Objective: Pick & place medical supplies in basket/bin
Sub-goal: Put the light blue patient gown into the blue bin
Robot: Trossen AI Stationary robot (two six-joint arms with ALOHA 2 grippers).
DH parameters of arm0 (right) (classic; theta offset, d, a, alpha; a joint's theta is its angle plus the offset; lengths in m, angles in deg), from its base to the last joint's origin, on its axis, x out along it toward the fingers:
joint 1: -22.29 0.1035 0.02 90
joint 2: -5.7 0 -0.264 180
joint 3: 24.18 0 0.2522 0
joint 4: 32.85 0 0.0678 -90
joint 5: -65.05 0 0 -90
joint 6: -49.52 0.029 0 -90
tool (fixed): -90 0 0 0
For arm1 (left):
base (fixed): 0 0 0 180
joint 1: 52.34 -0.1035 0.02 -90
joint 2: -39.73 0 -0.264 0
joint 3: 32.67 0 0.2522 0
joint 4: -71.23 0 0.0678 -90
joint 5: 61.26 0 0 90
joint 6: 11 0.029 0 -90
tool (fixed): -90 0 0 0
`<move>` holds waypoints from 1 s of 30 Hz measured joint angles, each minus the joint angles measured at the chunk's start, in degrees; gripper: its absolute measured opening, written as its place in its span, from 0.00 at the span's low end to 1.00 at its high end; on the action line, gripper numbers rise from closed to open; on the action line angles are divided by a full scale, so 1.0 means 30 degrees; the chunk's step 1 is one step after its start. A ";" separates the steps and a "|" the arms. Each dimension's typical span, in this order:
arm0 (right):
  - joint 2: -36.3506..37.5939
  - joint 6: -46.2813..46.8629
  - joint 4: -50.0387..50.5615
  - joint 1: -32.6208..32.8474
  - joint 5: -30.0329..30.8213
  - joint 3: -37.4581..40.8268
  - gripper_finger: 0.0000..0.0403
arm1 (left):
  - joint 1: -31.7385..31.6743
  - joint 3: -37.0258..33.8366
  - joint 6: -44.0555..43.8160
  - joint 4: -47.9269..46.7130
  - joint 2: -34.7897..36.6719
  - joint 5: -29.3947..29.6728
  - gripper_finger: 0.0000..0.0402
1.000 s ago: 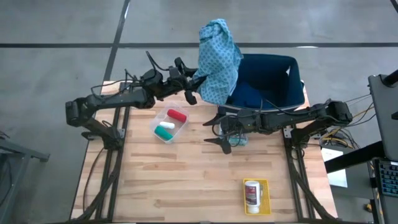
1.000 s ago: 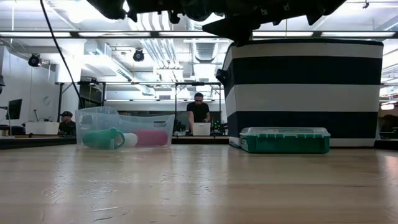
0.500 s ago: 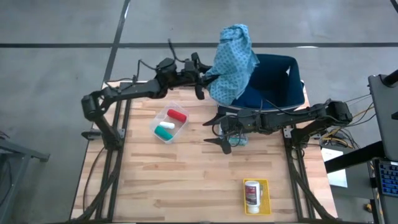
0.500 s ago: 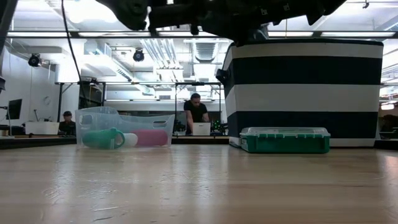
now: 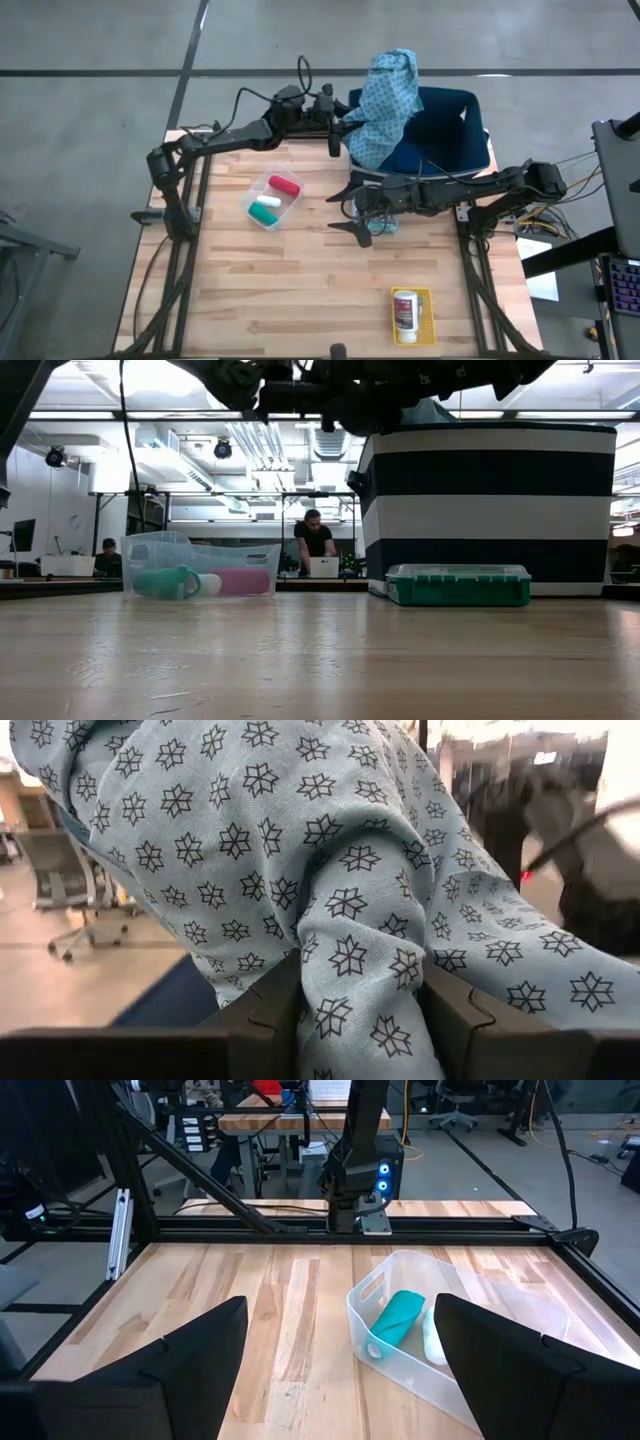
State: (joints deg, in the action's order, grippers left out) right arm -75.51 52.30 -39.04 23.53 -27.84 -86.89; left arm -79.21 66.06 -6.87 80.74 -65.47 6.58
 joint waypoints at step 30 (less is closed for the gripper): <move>0.0000 -0.0068 0.0000 -0.0002 0.0000 0.0000 0.78 | -0.0007 -0.0081 0.3588 -0.4356 -0.0008 -0.0072 0.34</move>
State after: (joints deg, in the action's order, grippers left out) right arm -75.51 52.10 -39.04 23.53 -27.84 -86.89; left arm -79.23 65.81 3.89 67.67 -65.49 6.36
